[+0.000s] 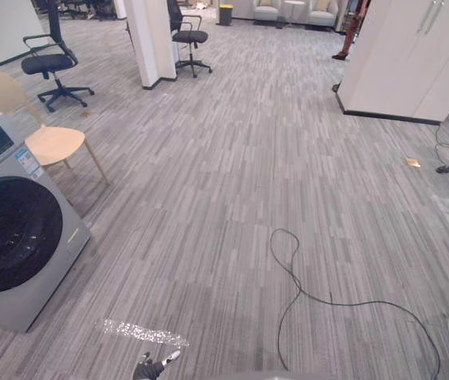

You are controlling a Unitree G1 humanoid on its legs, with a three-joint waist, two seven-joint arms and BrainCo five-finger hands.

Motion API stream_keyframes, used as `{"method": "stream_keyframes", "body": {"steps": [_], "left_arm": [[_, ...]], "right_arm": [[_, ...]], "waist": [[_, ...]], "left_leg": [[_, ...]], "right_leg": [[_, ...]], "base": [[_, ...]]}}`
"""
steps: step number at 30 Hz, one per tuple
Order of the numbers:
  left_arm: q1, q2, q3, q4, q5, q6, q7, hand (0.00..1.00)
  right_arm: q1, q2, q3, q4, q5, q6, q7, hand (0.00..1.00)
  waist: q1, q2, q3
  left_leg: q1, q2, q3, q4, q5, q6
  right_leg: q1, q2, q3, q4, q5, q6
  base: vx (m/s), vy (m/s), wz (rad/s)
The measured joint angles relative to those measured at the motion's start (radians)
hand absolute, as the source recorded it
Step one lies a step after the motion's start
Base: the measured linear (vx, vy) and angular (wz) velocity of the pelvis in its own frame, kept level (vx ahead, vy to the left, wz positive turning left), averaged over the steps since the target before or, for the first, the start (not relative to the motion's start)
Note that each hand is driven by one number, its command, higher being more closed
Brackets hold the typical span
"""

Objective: Organize washtable

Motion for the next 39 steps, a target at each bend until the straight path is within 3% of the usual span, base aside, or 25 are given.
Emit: {"method": "stream_keyframes", "body": {"steps": [16,20,22,23,24,25,26,27,28,29,31,32,34,35,36,37,38,39], "left_arm": [[-0.019,0.012,-0.035,-0.001,0.185,-0.002,0.026,0.00],[-0.035,0.017,-0.033,-0.009,0.185,-0.001,0.031,0.00],[-0.040,0.025,-0.014,-0.025,0.182,-0.003,0.043,0.00],[-0.033,0.024,0.001,-0.035,0.182,-0.003,0.043,0.00],[-0.008,0.023,0.028,-0.047,0.183,-0.003,0.043,0.00],[0.009,0.042,0.055,-0.046,0.186,-0.002,0.042,0.00],[0.005,0.051,0.059,-0.047,0.186,0.005,0.043,0.00],[0.010,0.049,0.061,-0.045,0.186,0.014,0.043,0.00],[0.015,0.043,0.076,-0.046,0.181,0.013,0.042,0.00],[0.023,0.017,0.089,-0.050,0.181,0.008,0.044,0.00],[0.055,-0.007,0.086,-0.045,0.181,0.017,0.039,0.00],[0.077,-0.028,0.086,-0.042,0.182,0.021,0.040,0.00],[0.121,-0.049,0.084,-0.029,0.183,0.025,0.036,0.00],[0.126,-0.046,0.084,-0.026,0.183,0.027,0.022,0.00],[0.128,-0.038,0.084,-0.027,0.183,0.024,0.019,0.00],[0.123,-0.033,0.081,-0.029,0.183,0.020,0.019,0.00],[0.115,-0.031,0.076,-0.030,0.183,0.018,0.019,0.00],[0.115,-0.030,0.084,-0.027,0.183,0.019,0.016,0.00]], "right_arm": [[-0.029,-0.015,0.004,-0.001,-0.084,0.003,-0.046,0.00],[-0.057,-0.015,0.010,-0.004,-0.074,0.002,-0.045,0.00],[-0.057,-0.012,0.022,-0.013,-0.052,-0.001,-0.043,0.00],[-0.057,-0.019,0.023,-0.014,-0.051,-0.002,-0.042,0.00],[-0.054,-0.034,0.032,-0.028,-0.050,-0.002,-0.041,0.00],[-0.053,-0.035,0.036,-0.038,-0.051,-0.004,-0.042,0.00],[-0.056,-0.035,0.026,-0.037,-0.052,-0.005,-0.042,0.00],[-0.056,-0.036,0.015,-0.026,-0.054,-0.001,-0.044,0.00],[-0.059,-0.036,0.015,-0.026,-0.055,0.001,-0.044,0.00],[-0.063,-0.039,0.005,-0.028,-0.058,0.003,-0.045,0.00],[-0.089,-0.054,-0.008,-0.028,-0.073,0.005,-0.043,0.00],[-0.113,-0.061,-0.009,-0.028,-0.090,0.005,-0.042,0.00],[-0.136,-0.076,-0.002,-0.030,-0.120,0.005,-0.033,0.00],[-0.138,-0.071,0.002,-0.031,-0.128,0.003,-0.030,0.00],[-0.146,-0.069,0.007,-0.032,-0.135,0.001,-0.025,0.00],[-0.142,-0.071,0.010,-0.030,-0.137,0.000,-0.024,0.00],[-0.142,-0.073,0.021,-0.029,-0.140,0.000,-0.022,0.00],[-0.138,-0.066,0.030,-0.028,-0.149,0.001,-0.019,0.00]], "waist": [[-0.005,0.006,-0.002],[-0.007,0.003,0.051],[-0.004,-0.003,0.078],[-0.003,0.007,0.082],[0.004,0.029,0.087],[-0.001,0.031,0.097],[-0.005,0.041,0.113],[-0.001,0.032,0.152],[0.009,0.021,0.179],[0.024,0.034,0.206],[0.039,0.049,0.217],[0.053,0.068,0.228],[0.061,0.084,0.230],[0.082,0.071,0.227],[0.097,0.063,0.222],[0.101,0.061,0.221],[0.104,0.056,0.220],[0.108,0.036,0.215]], "left_leg": [[-0.031,-0.011,0.002,-0.020,0.005,0.002],[-0.013,0.010,0.006,-0.001,0.000,-0.003],[-0.078,0.049,0.000,0.186,-0.114,-0.033],[-0.098,0.072,0.000,0.254,-0.153,-0.041],[-0.134,0.126,0.009,0.381,-0.214,-0.058],[-0.215,0.175,0.042,0.572,-0.241,-0.064],[-0.270,0.212,0.061,0.684,-0.229,-0.062],[-0.344,0.263,0.078,0.851,-0.140,-0.037],[-0.372,0.271,0.079,0.913,-0.095,-0.031],[-0.416,0.256,0.073,0.950,-0.118,-0.046],[-0.450,0.174,0.057,0.823,-0.127,-0.047],[-0.457,0.116,0.034,0.684,-0.126,-0.047],[-0.469,0.067,0.007,0.388,-0.077,-0.075],[-0.469,0.062,0.014,0.363,0.017,-0.031],[-0.476,0.053,0.019,0.376,0.003,-0.004],[-0.486,0.053,0.019,0.410,-0.025,0.012],[-0.517,0.056,0.022,0.476,-0.078,0.057],[-0.529,0.053,0.041,0.563,-0.164,0.092]], "right_leg": [[-0.035,-0.003,-0.003,0.006,0.000,0.000],[-0.061,0.002,-0.017,0.129,-0.053,-0.032],[-0.072,0.004,-0.030,0.224,-0.130,-0.058],[-0.074,0.017,-0.032,0.253,-0.151,-0.080],[-0.078,0.052,-0.038,0.322,-0.196,-0.094],[-0.083,0.064,-0.057,0.365,-0.248,-0.074],[-0.079,0.072,-0.078,0.374,-0.261,-0.083],[-0.056,0.075,-0.095,0.365,-0.266,-0.094],[-0.041,0.074,-0.094,0.357,-0.266,-0.097],[-0.017,0.073,-0.090,0.333,-0.264,-0.104],[-0.018,0.068,-0.065,0.314,-0.263,-0.106],[-0.028,0.069,-0.031,0.298,-0.262,-0.107],[-0.021,0.079,-0.001,0.250,-0.261,-0.108],[-0.014,0.078,0.031,0.222,-0.262,-0.107],[-0.007,0.072,0.055,0.189,-0.262,-0.107],[-0.003,0.072,0.058,0.171,-0.263,-0.106],[0.002,0.069,0.060,0.159,-0.263,-0.104],[-0.005,0.047,0.077,0.232,-0.288,-0.045]], "base": [[0.00,-0.003,0.00],[-0.08,-0.043,-0.01],[-0.08,-0.103,0.11],[-0.03,-0.183,-0.12],[0.04,-0.198,-0.19],[0.04,-0.194,0.01],[0.00,-0.202,0.41],[-0.01,-0.161,0.46],[0.02,-0.199,0.33],[0.05,-0.122,0.07],[0.10,-0.023,-0.21],[0.19,0.092,-0.57],[0.28,0.156,-0.68],[0.38,0.182,-0.59],[0.28,0.126,-0.42],[0.31,0.132,-0.20],[0.43,0.208,-0.17],[0.53,0.242,-0.21]]}}
